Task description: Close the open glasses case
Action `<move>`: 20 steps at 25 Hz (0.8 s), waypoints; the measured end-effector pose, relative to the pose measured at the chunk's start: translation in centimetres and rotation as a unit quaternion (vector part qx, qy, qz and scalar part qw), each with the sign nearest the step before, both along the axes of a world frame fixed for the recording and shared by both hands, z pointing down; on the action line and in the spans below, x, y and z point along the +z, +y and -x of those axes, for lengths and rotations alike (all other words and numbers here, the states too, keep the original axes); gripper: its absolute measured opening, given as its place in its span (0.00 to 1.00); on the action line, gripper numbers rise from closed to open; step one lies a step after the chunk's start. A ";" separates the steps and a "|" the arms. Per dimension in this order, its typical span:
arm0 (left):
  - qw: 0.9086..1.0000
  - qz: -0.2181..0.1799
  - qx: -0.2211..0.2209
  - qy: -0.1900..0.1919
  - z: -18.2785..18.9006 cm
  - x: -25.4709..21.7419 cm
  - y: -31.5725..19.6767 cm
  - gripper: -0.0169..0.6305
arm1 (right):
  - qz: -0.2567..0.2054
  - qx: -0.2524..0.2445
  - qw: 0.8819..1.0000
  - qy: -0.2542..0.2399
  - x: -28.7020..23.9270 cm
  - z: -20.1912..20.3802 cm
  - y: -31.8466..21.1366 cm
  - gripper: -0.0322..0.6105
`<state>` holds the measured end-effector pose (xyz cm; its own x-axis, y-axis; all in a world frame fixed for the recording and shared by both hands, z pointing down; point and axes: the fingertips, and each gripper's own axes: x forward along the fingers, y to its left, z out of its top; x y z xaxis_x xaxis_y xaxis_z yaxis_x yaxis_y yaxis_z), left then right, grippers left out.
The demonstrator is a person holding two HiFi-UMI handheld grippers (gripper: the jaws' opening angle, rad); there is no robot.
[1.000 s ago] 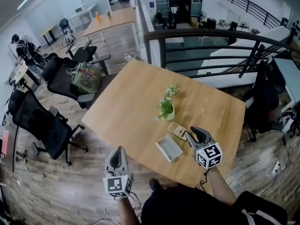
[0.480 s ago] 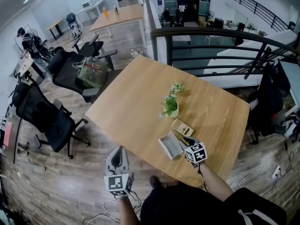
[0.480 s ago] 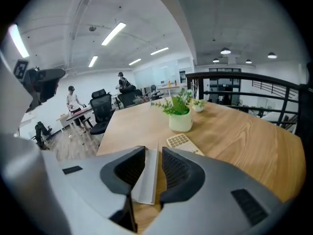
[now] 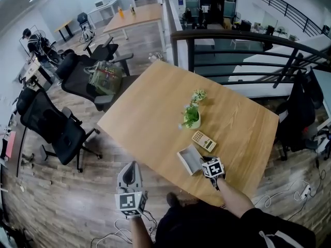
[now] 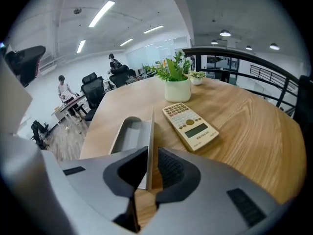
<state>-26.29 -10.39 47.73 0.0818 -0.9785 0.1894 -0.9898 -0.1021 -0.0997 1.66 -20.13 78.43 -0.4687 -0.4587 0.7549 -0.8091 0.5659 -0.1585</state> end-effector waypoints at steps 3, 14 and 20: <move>1.000 0.002 -0.003 0.000 0.1 0.2 0.2 0.03 | -0.003 -0.003 1.000 0.006 0.1 0.1 -0.1 0.08; 1.000 0.005 0.002 -0.004 0.0 0.1 0.4 0.03 | -0.073 -0.058 0.988 0.121 -1.2 1.0 0.0 0.08; 1.000 0.009 0.000 -0.018 0.0 0.1 0.4 0.03 | -0.234 -0.193 0.884 0.356 -1.8 1.9 0.3 0.08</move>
